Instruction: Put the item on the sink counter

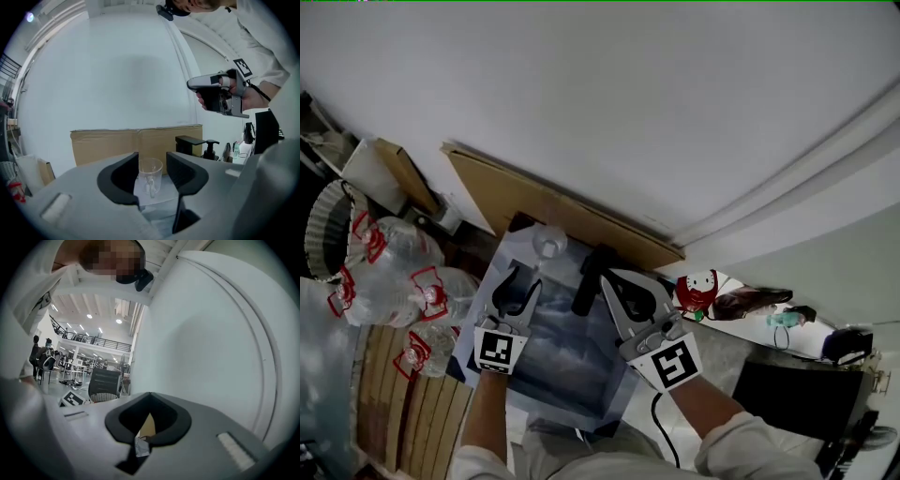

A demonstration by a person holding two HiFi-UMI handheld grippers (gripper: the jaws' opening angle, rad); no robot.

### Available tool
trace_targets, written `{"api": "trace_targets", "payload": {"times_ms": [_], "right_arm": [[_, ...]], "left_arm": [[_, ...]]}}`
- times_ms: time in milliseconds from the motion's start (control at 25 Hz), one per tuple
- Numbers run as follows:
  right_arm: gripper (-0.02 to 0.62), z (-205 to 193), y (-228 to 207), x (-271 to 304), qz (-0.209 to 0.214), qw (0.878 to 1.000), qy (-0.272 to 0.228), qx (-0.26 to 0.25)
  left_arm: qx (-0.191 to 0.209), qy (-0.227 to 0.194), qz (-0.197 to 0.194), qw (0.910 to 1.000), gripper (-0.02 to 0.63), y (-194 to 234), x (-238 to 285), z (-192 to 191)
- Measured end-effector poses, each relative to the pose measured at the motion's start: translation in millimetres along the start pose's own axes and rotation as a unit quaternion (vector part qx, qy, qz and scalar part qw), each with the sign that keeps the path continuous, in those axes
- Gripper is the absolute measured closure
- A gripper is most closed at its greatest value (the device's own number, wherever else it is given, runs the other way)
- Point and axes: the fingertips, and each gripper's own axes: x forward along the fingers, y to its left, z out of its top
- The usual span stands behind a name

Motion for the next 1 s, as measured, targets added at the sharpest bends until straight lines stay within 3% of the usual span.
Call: {"api": "trace_targets", "payload": {"times_ms": [240,360,1000], "right_arm": [[0.591,15.6,11.0,-15.0,-0.004,1.0,0.01,-0.01],[0.591,18.2,13.8,-25.4,-0.008,1.0,0.018,-0.023],[0.591,38.2,32.8,-82.7,-0.04,0.998,0.043,-0.025]], "left_arm": [[0.019,-0.016,0.009,0.9997,0.55,3.5,-35.1,55.3],[0.027,-0.02,0.011,0.9994,0.588,2.4,-50.1,79.0],[0.018,-0.038,-0.004,0.9991,0.601,-22.0,-118.6,163.9]]}}
